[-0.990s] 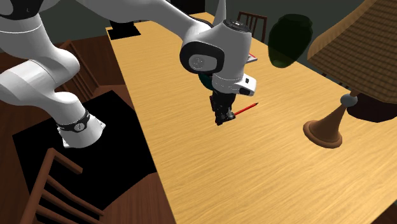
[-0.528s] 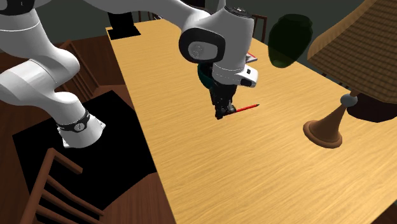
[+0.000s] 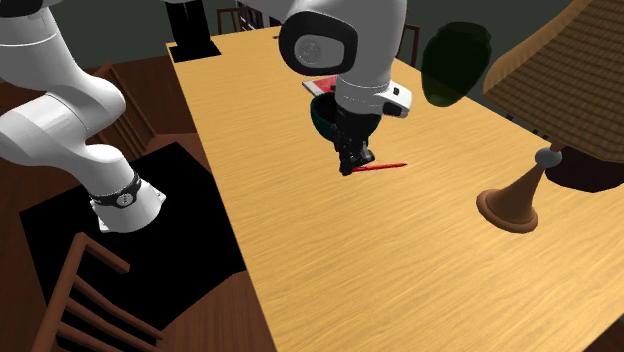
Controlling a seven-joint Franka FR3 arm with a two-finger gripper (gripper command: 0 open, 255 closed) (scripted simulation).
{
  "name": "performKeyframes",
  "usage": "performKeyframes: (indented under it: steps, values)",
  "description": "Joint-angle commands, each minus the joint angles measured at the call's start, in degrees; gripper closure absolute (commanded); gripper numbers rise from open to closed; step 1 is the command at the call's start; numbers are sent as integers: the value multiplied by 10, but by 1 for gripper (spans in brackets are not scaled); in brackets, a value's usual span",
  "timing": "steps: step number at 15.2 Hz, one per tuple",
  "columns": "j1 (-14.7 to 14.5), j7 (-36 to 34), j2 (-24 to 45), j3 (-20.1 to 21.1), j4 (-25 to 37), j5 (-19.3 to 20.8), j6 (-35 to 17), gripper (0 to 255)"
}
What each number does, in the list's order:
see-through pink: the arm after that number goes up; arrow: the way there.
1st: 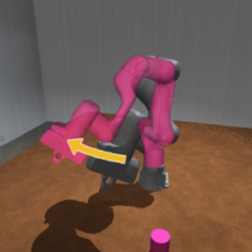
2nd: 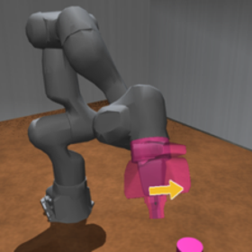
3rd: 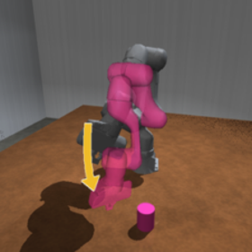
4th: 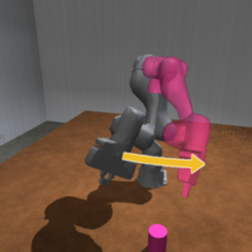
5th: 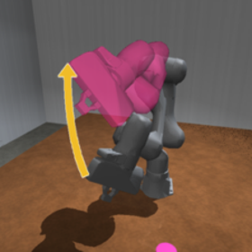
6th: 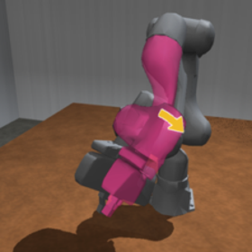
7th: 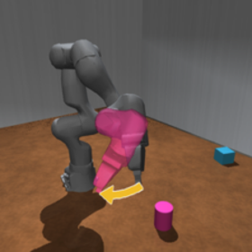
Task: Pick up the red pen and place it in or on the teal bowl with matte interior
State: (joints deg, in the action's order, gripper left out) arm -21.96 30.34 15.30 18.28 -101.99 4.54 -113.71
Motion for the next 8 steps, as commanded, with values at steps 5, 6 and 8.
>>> performKeyframes:
  steps: [5, 6, 8]
  values:
    - [0, 3, -14, 2, 29, -6, 42, 255]
    - [0, 3, -16, 2, 34, -6, 49, 255]
    - [0, 4, -19, 3, 45, -8, 64, 255]
